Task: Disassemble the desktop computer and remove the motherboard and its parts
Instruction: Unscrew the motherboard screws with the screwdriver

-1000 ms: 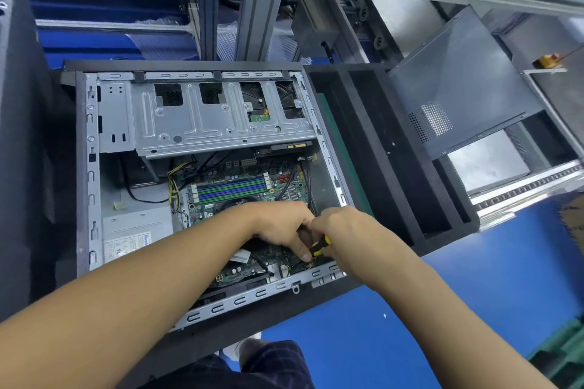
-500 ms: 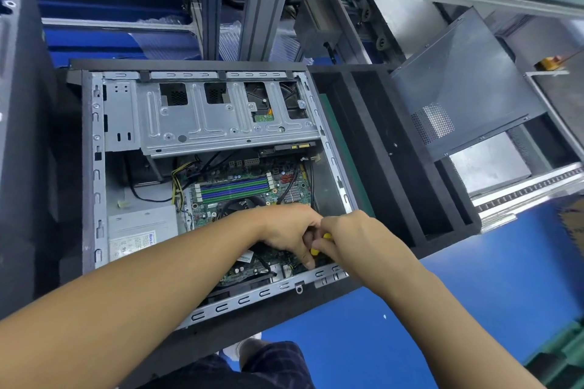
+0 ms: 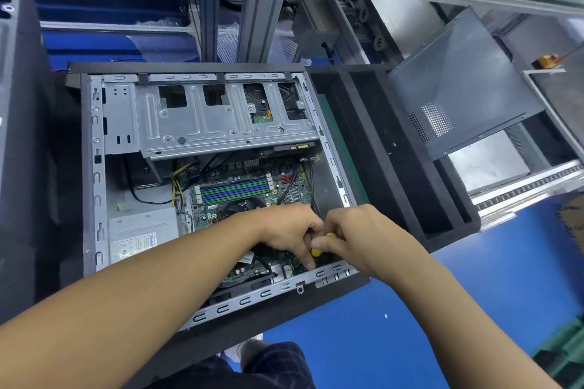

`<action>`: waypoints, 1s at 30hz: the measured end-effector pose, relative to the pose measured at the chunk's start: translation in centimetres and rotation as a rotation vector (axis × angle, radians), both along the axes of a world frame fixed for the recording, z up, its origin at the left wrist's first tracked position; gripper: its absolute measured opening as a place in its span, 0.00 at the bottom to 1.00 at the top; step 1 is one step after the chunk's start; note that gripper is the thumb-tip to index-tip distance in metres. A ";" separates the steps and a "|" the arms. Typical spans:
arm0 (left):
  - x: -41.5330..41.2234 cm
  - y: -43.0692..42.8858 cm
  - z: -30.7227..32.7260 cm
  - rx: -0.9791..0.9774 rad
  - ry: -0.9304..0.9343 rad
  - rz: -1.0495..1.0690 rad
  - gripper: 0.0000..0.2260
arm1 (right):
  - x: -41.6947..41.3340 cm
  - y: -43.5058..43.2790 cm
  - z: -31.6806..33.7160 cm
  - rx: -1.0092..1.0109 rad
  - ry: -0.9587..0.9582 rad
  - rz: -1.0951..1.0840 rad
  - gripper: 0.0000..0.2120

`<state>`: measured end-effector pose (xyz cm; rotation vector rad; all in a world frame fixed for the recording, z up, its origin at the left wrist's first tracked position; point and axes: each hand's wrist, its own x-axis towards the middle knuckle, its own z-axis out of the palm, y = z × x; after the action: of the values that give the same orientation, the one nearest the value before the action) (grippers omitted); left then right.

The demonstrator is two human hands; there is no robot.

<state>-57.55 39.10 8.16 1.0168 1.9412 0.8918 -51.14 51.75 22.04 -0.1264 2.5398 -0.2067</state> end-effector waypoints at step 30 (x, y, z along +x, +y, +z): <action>-0.2 -0.2 0.6 -0.004 -0.006 0.026 0.15 | -0.1 -1.1 0.4 0.033 -0.036 -0.011 0.10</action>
<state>-57.73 38.93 8.78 0.9876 1.9547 0.9037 -51.27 50.61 22.46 -0.0953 2.5074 -0.1692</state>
